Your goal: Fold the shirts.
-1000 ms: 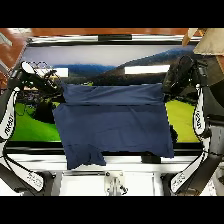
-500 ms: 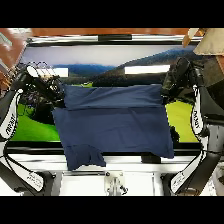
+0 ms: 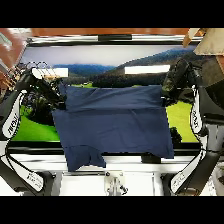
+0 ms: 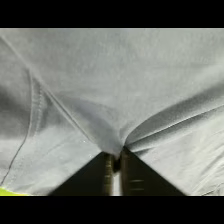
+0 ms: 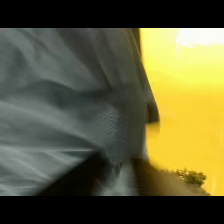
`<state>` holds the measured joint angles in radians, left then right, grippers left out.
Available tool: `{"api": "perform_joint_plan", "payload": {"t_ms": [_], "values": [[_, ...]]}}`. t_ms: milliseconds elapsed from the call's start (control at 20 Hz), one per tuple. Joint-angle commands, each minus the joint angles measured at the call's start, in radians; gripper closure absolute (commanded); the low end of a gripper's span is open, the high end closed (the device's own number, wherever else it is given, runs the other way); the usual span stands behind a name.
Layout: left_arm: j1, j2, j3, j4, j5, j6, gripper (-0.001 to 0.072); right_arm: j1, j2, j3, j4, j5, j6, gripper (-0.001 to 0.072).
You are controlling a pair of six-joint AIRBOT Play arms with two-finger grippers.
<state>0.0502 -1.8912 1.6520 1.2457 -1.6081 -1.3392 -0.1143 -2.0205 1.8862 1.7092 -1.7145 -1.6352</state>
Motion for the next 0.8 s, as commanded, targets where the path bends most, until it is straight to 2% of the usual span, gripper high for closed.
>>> {"api": "perform_joint_plan", "payload": {"t_ms": [0, 50, 100, 150, 300, 350, 450, 550, 650, 750], "values": [[0.0, 0.004, 0.0, -0.004, -0.031, -0.054, 0.0092, -0.002, 0.008, 0.0, 0.002, -0.061, -0.053, 0.0163], [0.008, 0.014, 0.0, -0.003, -0.059, -0.062, 0.0053, -0.009, 0.024, 0.0, -0.013, -0.099, -0.073, 0.0163], [0.018, 0.033, 0.0, -0.004, -0.1, -0.07, 0.0145, -0.022, 0.052, 0.0, -0.014, -0.111, -0.069, 0.0163], [0.027, 0.057, 0.0, -0.004, -0.138, -0.085, 0.0189, -0.041, 0.095, 0.0, 0.006, -0.11, -0.066, 0.0163], [0.048, 0.185, -0.002, -0.005, -0.172, -0.098, 0.015, -0.127, 0.232, 0.0, 0.04, -0.112, -0.064, 0.0163], [0.051, 0.238, -0.016, -0.008, -0.157, -0.103, 0.0088, -0.16, 0.269, 0.0, 0.039, -0.115, -0.063, 0.0163], [0.05, 0.354, -0.135, -0.037, -0.071, -0.135, 0.0088, -0.234, 0.342, -0.029, 0.04, -0.107, -0.063, 0.0163], [0.049, 0.491, -0.381, -0.114, 0.064, -0.14, 0.0088, -0.303, 0.404, -0.107, 0.043, -0.097, -0.069, 0.0163], [0.058, 0.619, -0.64, -0.128, 0.171, -0.14, 0.0089, -0.358, 0.449, -0.191, 0.047, -0.078, -0.077, 0.0163], [0.085, 0.726, -0.844, -0.128, 0.198, -0.091, 0.0102, -0.388, 0.465, -0.244, 0.051, -0.057, -0.079, 0.0163]]}}
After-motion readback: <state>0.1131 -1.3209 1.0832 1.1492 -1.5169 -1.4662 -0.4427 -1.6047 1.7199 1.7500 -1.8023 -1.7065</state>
